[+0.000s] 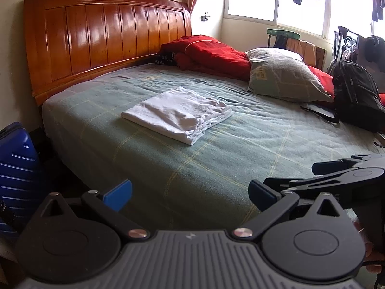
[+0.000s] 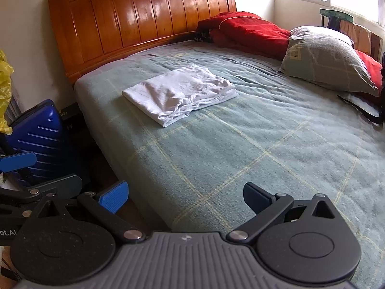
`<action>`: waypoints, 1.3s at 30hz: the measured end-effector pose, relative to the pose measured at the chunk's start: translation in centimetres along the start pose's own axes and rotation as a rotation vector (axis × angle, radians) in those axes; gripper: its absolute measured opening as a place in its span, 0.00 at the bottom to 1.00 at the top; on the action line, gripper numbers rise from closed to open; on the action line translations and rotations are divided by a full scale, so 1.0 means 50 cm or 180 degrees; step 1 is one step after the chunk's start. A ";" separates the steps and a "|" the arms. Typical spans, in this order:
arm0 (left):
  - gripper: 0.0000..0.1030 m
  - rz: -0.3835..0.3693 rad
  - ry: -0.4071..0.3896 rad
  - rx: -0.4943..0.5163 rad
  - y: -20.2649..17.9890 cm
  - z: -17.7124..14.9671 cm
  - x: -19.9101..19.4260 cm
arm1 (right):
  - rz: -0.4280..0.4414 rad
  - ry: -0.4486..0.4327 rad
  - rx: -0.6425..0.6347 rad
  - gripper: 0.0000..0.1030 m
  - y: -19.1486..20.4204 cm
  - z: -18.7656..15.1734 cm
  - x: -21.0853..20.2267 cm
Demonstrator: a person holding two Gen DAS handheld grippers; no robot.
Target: Fold clothes
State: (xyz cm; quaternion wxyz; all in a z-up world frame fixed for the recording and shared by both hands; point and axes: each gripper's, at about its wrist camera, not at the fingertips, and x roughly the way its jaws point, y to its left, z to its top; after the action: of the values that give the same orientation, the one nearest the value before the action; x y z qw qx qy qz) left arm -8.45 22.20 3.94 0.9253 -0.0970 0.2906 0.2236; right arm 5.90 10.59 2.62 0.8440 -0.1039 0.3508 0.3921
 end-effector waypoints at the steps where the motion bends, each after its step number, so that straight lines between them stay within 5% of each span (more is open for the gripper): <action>1: 0.99 0.0017 0.0001 0.0003 0.001 0.000 0.000 | 0.0012 -0.0001 -0.0010 1.00 0.002 0.000 0.000; 39: 0.99 0.0223 0.0033 -0.0062 0.024 0.003 -0.012 | 0.0036 -0.0065 -0.0004 1.00 0.011 -0.003 -0.024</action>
State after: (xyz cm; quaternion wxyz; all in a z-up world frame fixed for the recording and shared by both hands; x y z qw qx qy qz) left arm -9.40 23.08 4.35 0.9144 -0.0969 0.2964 0.2582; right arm 4.88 10.17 3.37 0.8453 -0.0985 0.3425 0.3981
